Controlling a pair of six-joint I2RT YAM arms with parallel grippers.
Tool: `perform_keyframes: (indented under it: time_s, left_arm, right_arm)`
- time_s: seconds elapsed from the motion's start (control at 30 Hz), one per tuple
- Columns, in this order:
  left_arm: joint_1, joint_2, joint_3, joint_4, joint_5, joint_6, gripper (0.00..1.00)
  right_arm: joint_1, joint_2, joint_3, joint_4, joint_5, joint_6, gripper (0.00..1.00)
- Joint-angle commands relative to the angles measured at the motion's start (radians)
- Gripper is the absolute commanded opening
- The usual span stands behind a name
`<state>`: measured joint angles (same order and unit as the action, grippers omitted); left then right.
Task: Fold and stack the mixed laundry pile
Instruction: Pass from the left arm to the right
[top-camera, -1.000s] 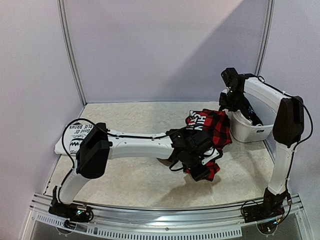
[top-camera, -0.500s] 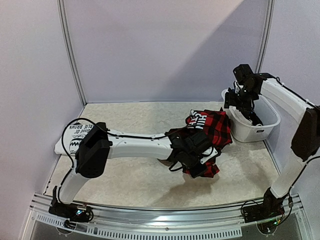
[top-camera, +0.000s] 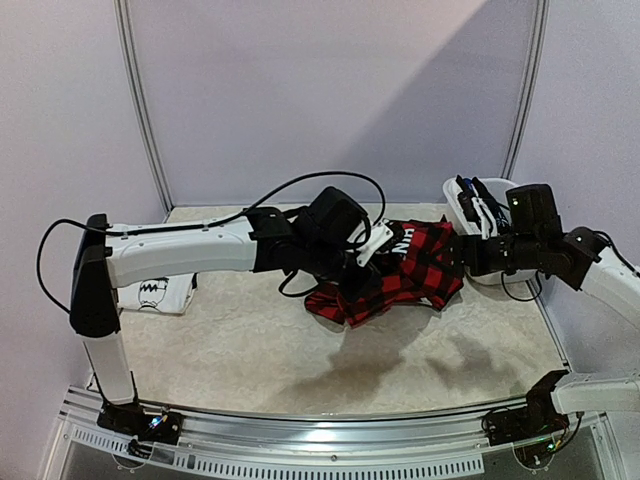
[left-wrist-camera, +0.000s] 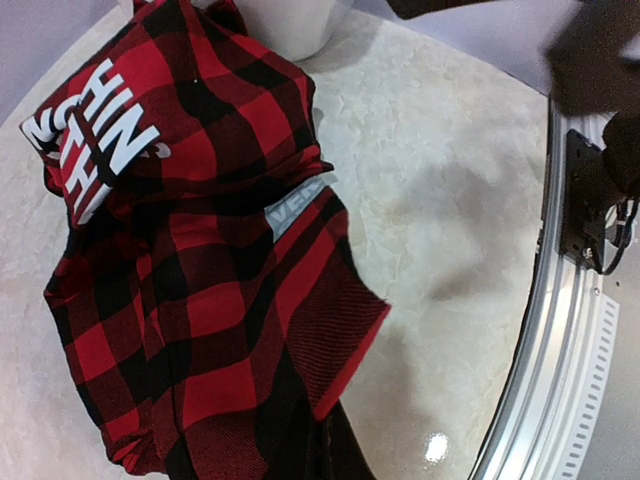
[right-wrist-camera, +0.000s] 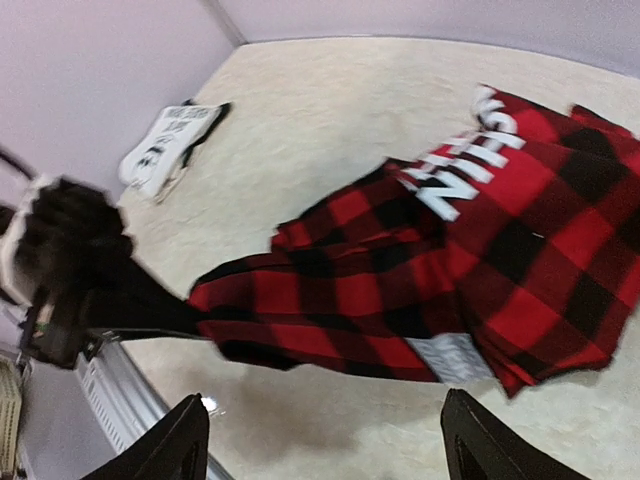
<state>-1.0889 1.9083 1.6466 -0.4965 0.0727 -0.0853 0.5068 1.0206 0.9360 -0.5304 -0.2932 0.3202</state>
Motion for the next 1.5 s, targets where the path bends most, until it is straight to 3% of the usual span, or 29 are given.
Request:
perform_keyframes:
  time_s: [0.0,0.27,0.53,0.73,0.87,1.07,1.13,1.27,1.37,1.47]
  left_arm:
    - [0.003,-0.032,-0.011,-0.048,0.021,0.03,0.0]
    - [0.009,-0.071,-0.018,-0.089,0.025,0.032,0.0]
    - [0.034,-0.118,-0.05,-0.071,0.055,-0.011,0.0]
    - [0.05,-0.129,-0.049,-0.063,0.08,-0.021,0.0]
    - [0.066,-0.137,-0.049,-0.059,0.094,-0.035,0.0]
    - [0.079,-0.145,-0.063,-0.049,0.105,-0.054,0.0]
    - [0.082,-0.148,-0.064,-0.053,0.087,-0.056,0.01]
    - [0.102,-0.162,-0.034,-0.127,0.028,-0.05,0.11]
    - [0.131,-0.191,-0.03,-0.199,-0.019,-0.046,0.4]
    - [0.14,-0.27,-0.108,-0.165,-0.095,-0.035,0.62]
  right_arm:
    - [0.108,0.02,-0.028,0.211,-0.047,-0.054,0.82]
    - [0.165,0.165,-0.002,0.285,-0.124,-0.088,0.8]
    - [0.167,0.214,-0.011,0.301,-0.228,-0.077,0.71]
    - [0.184,0.261,-0.002,0.334,-0.257,-0.069,0.58]
    - [0.19,0.3,0.003,0.363,-0.264,-0.065,0.46]
    - [0.19,0.328,0.029,0.374,-0.265,-0.027,0.0]
    - [0.19,0.324,0.056,0.331,-0.229,-0.019,0.0]
    - [0.19,0.274,0.166,0.179,-0.036,-0.039,0.0]
    - [0.19,0.222,0.295,0.091,0.062,-0.055,0.0]
    - [0.19,0.196,0.437,0.039,0.096,-0.069,0.0]
